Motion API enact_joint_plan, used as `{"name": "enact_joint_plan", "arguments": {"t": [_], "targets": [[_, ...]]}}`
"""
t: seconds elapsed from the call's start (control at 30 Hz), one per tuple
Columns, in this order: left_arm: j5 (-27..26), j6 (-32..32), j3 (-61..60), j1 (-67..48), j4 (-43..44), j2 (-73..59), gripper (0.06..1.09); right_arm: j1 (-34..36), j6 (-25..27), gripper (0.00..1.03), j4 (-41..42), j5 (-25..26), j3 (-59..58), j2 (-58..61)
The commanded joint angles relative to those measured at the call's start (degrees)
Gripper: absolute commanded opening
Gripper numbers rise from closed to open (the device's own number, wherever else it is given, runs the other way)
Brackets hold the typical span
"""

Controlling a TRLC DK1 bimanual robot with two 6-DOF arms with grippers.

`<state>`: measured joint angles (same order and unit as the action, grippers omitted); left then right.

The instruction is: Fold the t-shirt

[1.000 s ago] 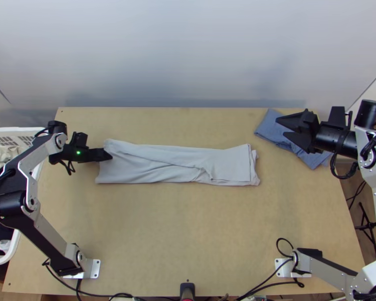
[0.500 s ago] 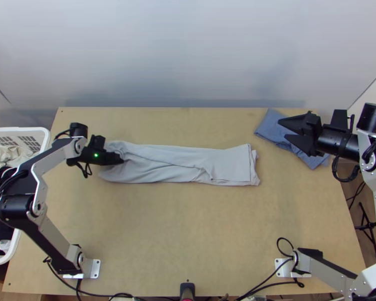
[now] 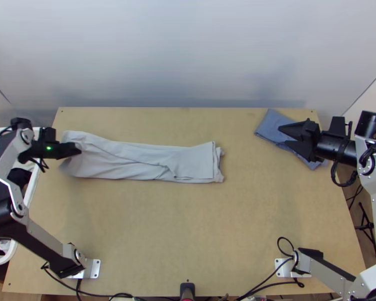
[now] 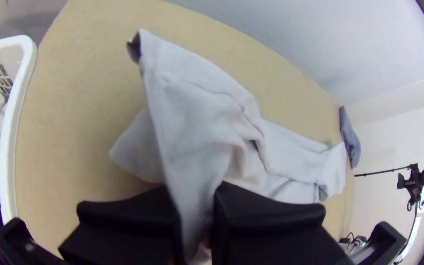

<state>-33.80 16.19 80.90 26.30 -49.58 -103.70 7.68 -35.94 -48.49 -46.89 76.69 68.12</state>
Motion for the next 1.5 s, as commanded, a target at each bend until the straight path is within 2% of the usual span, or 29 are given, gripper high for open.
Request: {"name": "enact_joint_plan", "arguments": {"t": [0.0,0.13,0.3,0.47,0.73,1.07,1.1,1.13,1.17,1.2,1.3,1.47], "targets": [[2.25,-2.30,4.53,-6.53,-10.62,7.28,0.09,-0.04,0.35,0.97,1.12,-0.04,-3.21,-0.27],[2.25,-10.56,8.57,-20.94,-12.64,11.42,0.09,-0.21,0.35,0.97,1.47,-0.04,-4.35,-0.88],[2.42,-20.40,17.36,-38.08,-12.73,7.72,0.09,-0.21,0.44,0.97,1.91,0.05,-5.76,-2.20],[5.76,-24.62,25.71,-50.21,-11.94,-1.33,0.09,-0.56,0.70,0.97,2.35,0.05,-8.66,-3.96],[9.46,-27.52,31.51,-58.47,-8.43,-14.16,0.09,-1.27,-0.62,0.98,3.49,0.05,-10.68,-6.42],[9.54,-32.01,44.43,-62.96,-8.16,-26.03,0.10,-3.29,-1.85,0.98,4.19,0.14,-14.19,-8.79],[9.37,-33.76,47.59,-63.57,-8.43,-27.70,0.21,-3.90,-1.94,0.98,4.63,0.22,-14.99,-8.88],[9.19,-34.91,49.79,-64.45,-7.90,-28.49,0.53,-4.17,-2.38,0.98,5.51,0.22,-16.04,-8.88],[9.28,-36.14,50.76,-65.15,-5.17,-28.84,0.96,-4.34,-2.73,0.98,6.65,0.22,-17.18,-8.97],[9.19,-37.19,50.84,-65.86,-1.83,-28.49,1.04,-4.61,-3.17,0.98,7.80,0.22,-18.50,-8.97],[9.19,-38.07,50.84,-67.26,4.23,-26.99,1.04,-5.66,-4.40,0.98,11.84,0.40,-22.28,-8.79],[9.10,-37.81,50.05,-65.94,3.62,-24.53,1.04,-9.79,-4.13,0.98,17.11,3.04,-26.24,-5.71]]}}
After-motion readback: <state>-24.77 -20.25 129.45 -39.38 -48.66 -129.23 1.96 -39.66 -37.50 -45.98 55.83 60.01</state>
